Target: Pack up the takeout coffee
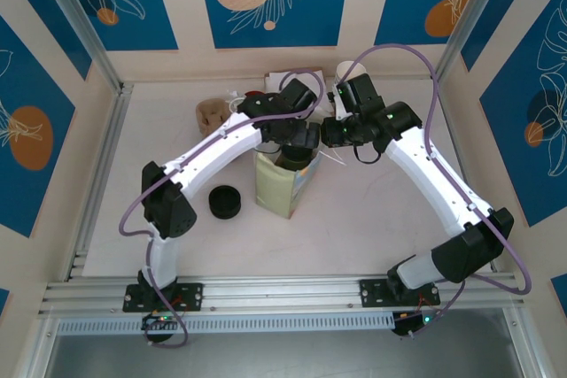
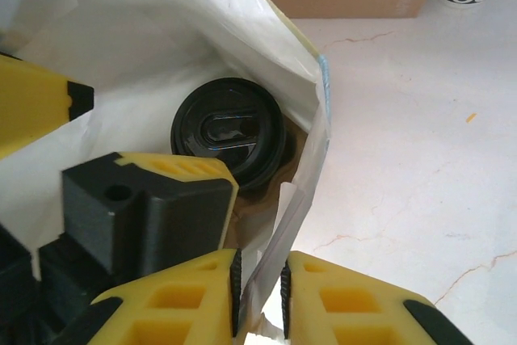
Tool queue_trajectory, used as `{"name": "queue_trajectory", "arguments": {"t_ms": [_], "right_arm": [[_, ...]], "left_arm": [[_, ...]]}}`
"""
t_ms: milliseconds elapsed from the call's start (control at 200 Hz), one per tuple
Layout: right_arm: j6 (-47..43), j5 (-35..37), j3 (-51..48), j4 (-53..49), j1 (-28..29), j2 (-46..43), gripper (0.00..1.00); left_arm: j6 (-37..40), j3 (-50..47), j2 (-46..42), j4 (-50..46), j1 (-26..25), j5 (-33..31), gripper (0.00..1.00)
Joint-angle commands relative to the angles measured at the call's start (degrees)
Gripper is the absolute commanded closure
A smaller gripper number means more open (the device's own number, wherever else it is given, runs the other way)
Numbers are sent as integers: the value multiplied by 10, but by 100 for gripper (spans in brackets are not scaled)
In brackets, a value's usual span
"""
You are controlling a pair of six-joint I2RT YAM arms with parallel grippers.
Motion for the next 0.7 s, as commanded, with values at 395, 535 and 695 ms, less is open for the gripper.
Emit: {"name": "queue_trajectory", "arguments": {"t_ms": [395, 535, 695], "right_arm": [[-10, -4, 26, 5, -9, 9, 84], [-16, -23, 28, 15, -17, 9, 87], [-25, -69, 17, 37, -23, 2, 89]], "left_arm": [[-47, 19, -103, 78, 25, 119, 14], [-50, 61, -112, 72, 36, 134, 14], [-52, 68, -135, 100, 54, 150, 13]]}}
